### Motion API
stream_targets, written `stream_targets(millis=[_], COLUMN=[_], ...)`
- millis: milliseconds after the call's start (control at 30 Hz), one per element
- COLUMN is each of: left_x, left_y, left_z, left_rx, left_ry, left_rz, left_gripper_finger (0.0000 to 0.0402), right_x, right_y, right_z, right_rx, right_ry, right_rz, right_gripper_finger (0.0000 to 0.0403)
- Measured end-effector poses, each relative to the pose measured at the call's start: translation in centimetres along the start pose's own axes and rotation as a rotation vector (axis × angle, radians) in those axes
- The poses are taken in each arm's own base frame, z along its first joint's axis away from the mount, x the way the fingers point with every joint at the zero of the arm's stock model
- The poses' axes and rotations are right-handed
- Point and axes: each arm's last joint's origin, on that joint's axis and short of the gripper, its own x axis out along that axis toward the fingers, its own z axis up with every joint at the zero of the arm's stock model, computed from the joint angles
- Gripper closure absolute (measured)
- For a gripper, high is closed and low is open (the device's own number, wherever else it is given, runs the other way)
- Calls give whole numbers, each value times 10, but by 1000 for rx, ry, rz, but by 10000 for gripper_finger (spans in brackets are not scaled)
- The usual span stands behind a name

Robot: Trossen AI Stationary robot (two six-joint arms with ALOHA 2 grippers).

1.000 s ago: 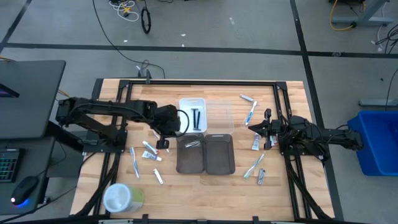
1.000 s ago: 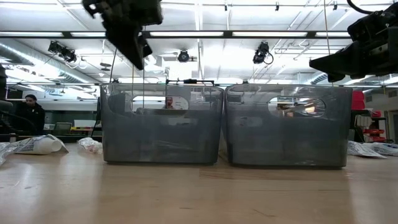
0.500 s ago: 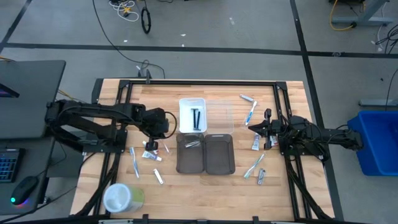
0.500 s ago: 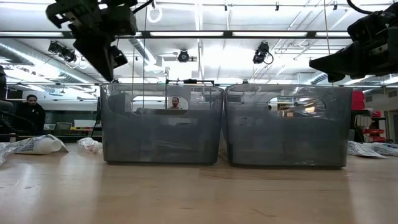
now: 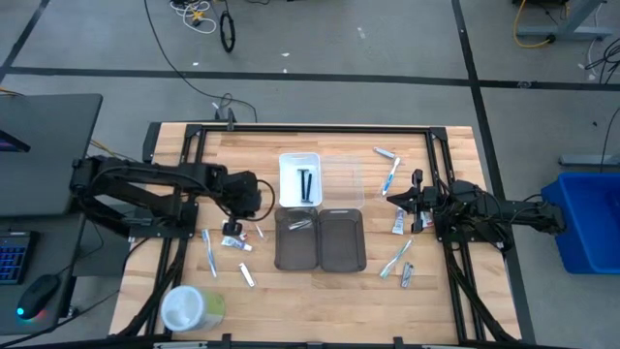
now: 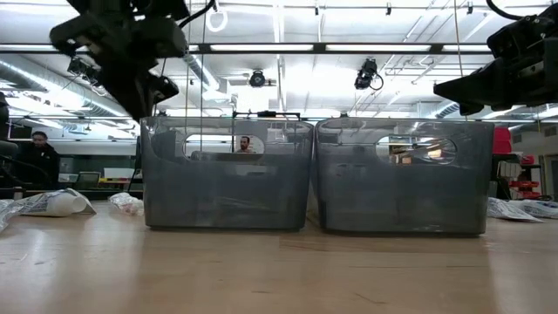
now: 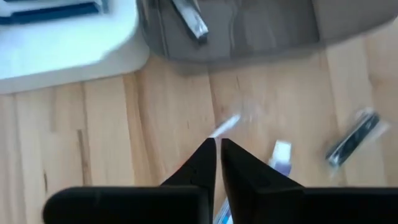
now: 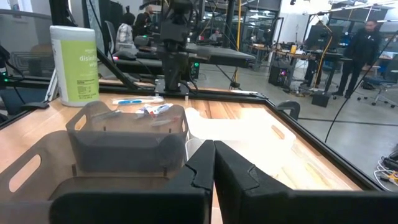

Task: Pick & Place Travel size toiletries
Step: Put the orange toothbrush into the transparent bin

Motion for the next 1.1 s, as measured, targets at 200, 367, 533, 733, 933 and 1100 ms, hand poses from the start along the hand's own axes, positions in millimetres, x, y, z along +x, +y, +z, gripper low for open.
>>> stream_targets(millis=[200,367,533,733,933,1100], left_x=[9,14,18,28,41,45], left_y=[-1,-1,0,1,4,5], left_z=[-10,-15,-19,-19,-20,-20], left_rx=[15,18,58,171,237,279], left_ry=[36,56,85,138,214,249], left_rz=[-6,-9,18,12,32,68], left_gripper_finger=[356,360,362,335,289,260], right_x=[0,0,0,0,0,0], right_y=[0,0,0,0,0,0], right_z=[0,0,0,0,0,0], right_rx=[0,0,0,0,0,0], right_ry=[0,0,0,0,0,0], right_rz=[0,0,0,0,0,0], right_gripper_finger=[390,390,389,390,390,389])
